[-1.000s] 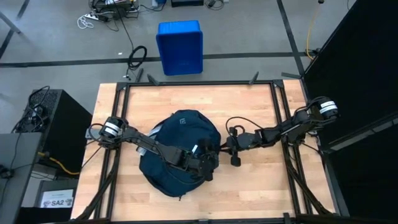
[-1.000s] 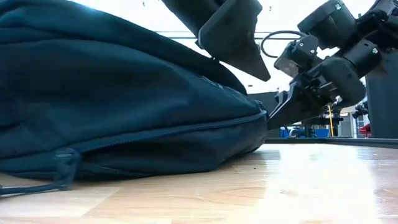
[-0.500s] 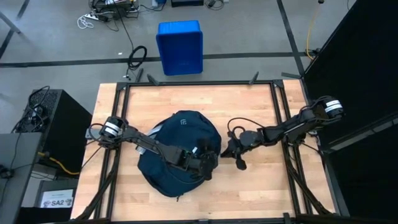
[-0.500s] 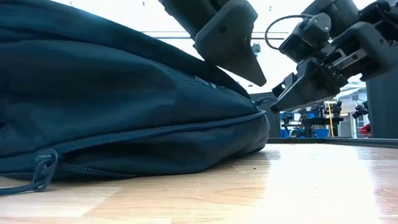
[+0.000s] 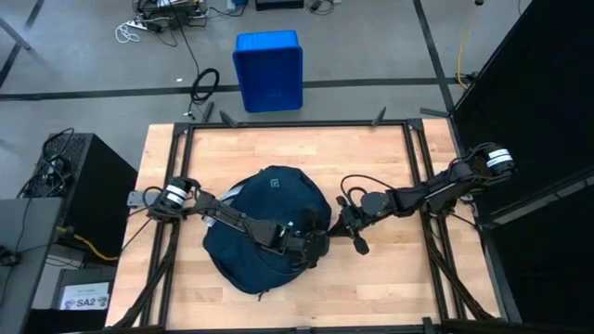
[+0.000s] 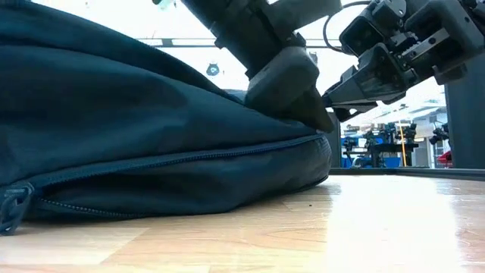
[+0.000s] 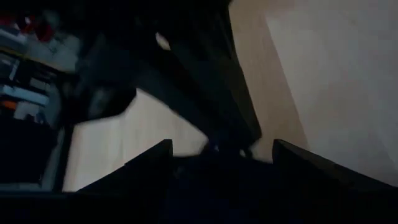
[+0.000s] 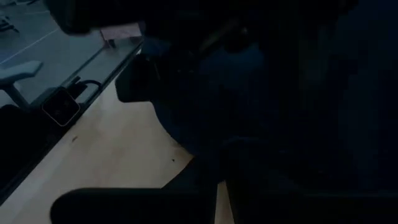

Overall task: Unpack backpack
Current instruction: Close the dark blue backpack

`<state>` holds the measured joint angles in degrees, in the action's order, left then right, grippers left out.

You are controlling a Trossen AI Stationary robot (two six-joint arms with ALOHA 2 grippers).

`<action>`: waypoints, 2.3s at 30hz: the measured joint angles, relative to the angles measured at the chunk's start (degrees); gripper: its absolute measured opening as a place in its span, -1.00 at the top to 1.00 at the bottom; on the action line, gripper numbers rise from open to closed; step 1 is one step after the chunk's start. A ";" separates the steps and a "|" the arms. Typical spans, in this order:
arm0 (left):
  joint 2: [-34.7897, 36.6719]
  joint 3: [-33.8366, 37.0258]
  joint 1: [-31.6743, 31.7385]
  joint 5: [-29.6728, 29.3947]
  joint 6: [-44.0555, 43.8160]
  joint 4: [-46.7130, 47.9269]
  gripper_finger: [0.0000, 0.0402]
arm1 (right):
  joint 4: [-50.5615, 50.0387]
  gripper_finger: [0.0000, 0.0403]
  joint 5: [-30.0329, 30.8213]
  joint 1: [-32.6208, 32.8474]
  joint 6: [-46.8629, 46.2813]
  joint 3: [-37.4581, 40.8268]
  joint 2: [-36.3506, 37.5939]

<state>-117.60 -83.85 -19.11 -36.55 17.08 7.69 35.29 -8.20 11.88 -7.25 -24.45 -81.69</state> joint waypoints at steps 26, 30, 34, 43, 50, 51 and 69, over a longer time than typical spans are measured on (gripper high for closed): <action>0.07 -0.04 0.00 -3.26 4.56 -1.60 -0.17 | 1.70 1.00 -2.52 0.02 -0.61 -0.04 -0.02; 0.07 -0.04 0.00 -4.25 4.55 -1.60 -0.16 | 1.76 1.00 -2.91 0.02 -0.63 -0.02 -0.02; 0.07 -0.04 0.00 -5.29 4.35 -1.58 0.14 | 2.16 1.00 -3.50 0.02 -0.66 -0.02 -0.02; 0.07 -0.04 0.04 -3.43 3.71 -1.54 0.93 | 2.19 1.00 -3.58 0.02 -0.66 -0.02 -0.02; 0.13 -0.04 -0.16 -3.94 3.67 -1.60 0.99 | 4.87 0.97 -3.31 0.62 3.34 -0.02 0.88; 0.19 -0.06 -0.35 -3.94 3.66 -1.57 0.99 | 4.85 0.96 -3.04 1.10 4.38 0.02 1.49; 3.31 0.00 -5.35 -3.77 0.26 3.59 1.00 | -3.65 0.14 23.67 9.33 21.94 -0.03 4.02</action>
<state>-114.29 -83.85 -24.46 -40.32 17.34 11.28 31.63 15.47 21.21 14.69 -24.48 -77.67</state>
